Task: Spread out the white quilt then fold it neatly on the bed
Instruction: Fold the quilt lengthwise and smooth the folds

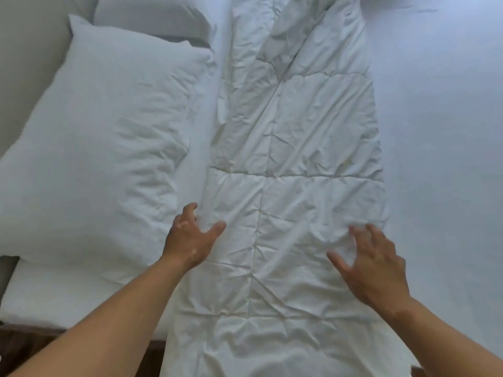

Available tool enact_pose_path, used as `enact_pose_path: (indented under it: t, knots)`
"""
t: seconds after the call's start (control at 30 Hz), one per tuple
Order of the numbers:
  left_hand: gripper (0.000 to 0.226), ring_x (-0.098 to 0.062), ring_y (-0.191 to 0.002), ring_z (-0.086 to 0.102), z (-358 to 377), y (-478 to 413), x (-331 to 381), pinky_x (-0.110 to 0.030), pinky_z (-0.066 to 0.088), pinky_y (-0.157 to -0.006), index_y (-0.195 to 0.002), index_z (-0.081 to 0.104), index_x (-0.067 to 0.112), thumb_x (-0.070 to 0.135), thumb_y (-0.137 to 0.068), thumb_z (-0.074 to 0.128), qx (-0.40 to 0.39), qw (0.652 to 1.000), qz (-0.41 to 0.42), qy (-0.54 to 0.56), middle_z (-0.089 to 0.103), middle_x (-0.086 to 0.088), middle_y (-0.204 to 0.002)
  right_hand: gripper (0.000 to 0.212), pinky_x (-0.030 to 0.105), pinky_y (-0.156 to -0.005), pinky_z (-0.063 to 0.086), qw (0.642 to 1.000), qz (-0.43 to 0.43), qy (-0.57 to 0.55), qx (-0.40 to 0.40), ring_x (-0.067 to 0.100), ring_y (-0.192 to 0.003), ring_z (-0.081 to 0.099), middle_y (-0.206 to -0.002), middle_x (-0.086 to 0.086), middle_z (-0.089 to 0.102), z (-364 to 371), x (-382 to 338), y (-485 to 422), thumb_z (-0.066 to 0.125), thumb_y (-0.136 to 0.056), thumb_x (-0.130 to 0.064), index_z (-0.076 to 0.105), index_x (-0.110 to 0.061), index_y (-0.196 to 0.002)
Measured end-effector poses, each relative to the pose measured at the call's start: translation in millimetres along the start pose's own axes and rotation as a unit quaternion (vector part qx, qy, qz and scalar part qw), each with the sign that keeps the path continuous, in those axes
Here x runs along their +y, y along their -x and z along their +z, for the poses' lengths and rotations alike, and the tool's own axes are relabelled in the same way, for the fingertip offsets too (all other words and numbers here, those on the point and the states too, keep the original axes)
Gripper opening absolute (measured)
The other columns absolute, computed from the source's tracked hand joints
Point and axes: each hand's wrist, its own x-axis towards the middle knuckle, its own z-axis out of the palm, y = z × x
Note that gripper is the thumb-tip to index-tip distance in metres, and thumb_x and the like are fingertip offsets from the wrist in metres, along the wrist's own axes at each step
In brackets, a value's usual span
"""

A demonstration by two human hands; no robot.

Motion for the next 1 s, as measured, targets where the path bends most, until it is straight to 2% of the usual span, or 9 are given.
enact_pose_path:
  t: [0.1,0.27,0.4,0.47,0.6,0.7,0.8,0.9,1.0]
  knots:
    - [0.079,-0.034,-0.132,0.046,-6,-80,75,-0.04,0.037,-0.108,-0.149,0.031,0.016,0.059,-0.088,0.058,0.045,0.997,0.045,-0.052,0.043,-0.018,-0.146,0.081,0.055,-0.115,0.03,0.996,-0.062,0.004,0.062,0.029,-0.15,0.022,-0.164,0.006,0.021,-27,-31,-91,0.047,-0.083,-0.075,0.029,-0.033,-0.15]
    - [0.079,-0.039,-0.135,0.041,-9,-200,189,-0.046,0.035,-0.11,-0.151,0.027,0.014,0.063,-0.092,0.049,0.118,0.984,0.084,-0.106,0.035,-0.02,-0.149,0.086,0.06,-0.122,0.005,0.973,-0.21,0.073,0.062,0.024,-0.156,0.002,-0.169,0.002,0.004,-54,-98,-256,0.038,-0.086,-0.079,0.017,-0.035,-0.157]
    - [0.073,-0.036,-0.134,0.043,16,-265,255,-0.043,0.035,-0.109,-0.147,0.031,0.01,0.062,-0.096,0.04,0.144,0.98,0.091,-0.099,0.042,-0.018,-0.146,0.091,0.063,-0.12,-0.001,0.977,-0.195,0.06,0.058,0.019,-0.156,-0.001,-0.17,-0.002,0.002,-43,-107,-347,0.024,-0.083,-0.086,0.009,-0.038,-0.159]
    - [0.064,-0.035,-0.133,0.044,34,-278,260,-0.042,0.035,-0.107,-0.144,0.035,0.009,0.057,-0.101,0.034,0.137,0.978,0.099,-0.118,0.044,-0.018,-0.144,0.09,0.064,-0.12,-0.001,0.979,-0.182,0.071,0.065,0.018,-0.156,0.0,-0.17,-0.002,0.003,-21,-96,-353,0.02,-0.084,-0.086,0.007,-0.038,-0.159]
    - [0.076,-0.038,-0.125,0.051,23,-309,256,-0.041,0.04,-0.101,-0.132,0.05,0.005,0.069,-0.095,0.032,0.202,0.974,0.068,-0.083,0.056,-0.021,-0.135,0.088,0.063,-0.121,0.0,0.978,-0.184,0.053,0.085,0.021,-0.155,0.007,-0.167,0.0,0.013,-18,-101,-361,0.023,-0.083,-0.086,0.018,-0.037,-0.156]
    - [0.067,-0.043,-0.12,0.052,-15,-335,254,-0.044,0.039,-0.101,-0.123,0.058,0.0,0.057,-0.101,0.03,0.227,0.965,0.082,-0.107,0.058,-0.029,-0.128,0.087,0.062,-0.121,0.005,0.968,-0.208,0.023,0.135,0.024,-0.154,0.01,-0.166,0.002,0.017,-50,-124,-403,0.03,-0.083,-0.084,0.024,-0.035,-0.154]
    - [0.063,-0.047,-0.119,0.051,-35,-357,228,-0.046,0.037,-0.101,-0.119,0.06,-0.005,0.048,-0.105,0.03,0.269,0.958,0.026,-0.092,0.057,-0.034,-0.126,0.088,0.06,-0.122,0.003,0.971,-0.193,0.034,0.137,0.023,-0.155,0.007,-0.168,0.003,0.013,-73,-132,-454,0.031,-0.083,-0.083,0.023,-0.036,-0.156]
    - [0.055,-0.047,-0.125,0.049,4,-368,195,-0.048,0.036,-0.104,-0.13,0.055,-0.003,0.04,-0.107,0.029,0.213,0.971,-0.036,-0.104,0.052,-0.034,-0.133,0.089,0.06,-0.122,0.002,0.972,-0.189,0.06,0.127,0.02,-0.156,0.006,-0.169,0.002,0.012,-62,-118,-479,0.027,-0.083,-0.084,0.019,-0.037,-0.158]
    - [0.062,-0.044,-0.122,0.053,45,-377,185,-0.046,0.04,-0.099,-0.131,0.055,0.012,0.057,-0.102,0.025,0.174,0.976,-0.09,-0.101,0.056,-0.027,-0.132,0.089,0.059,-0.122,0.004,0.972,-0.195,0.05,0.121,0.021,-0.156,0.005,-0.169,0.002,0.008,-37,-106,-488,0.023,-0.084,-0.083,0.013,-0.036,-0.159]
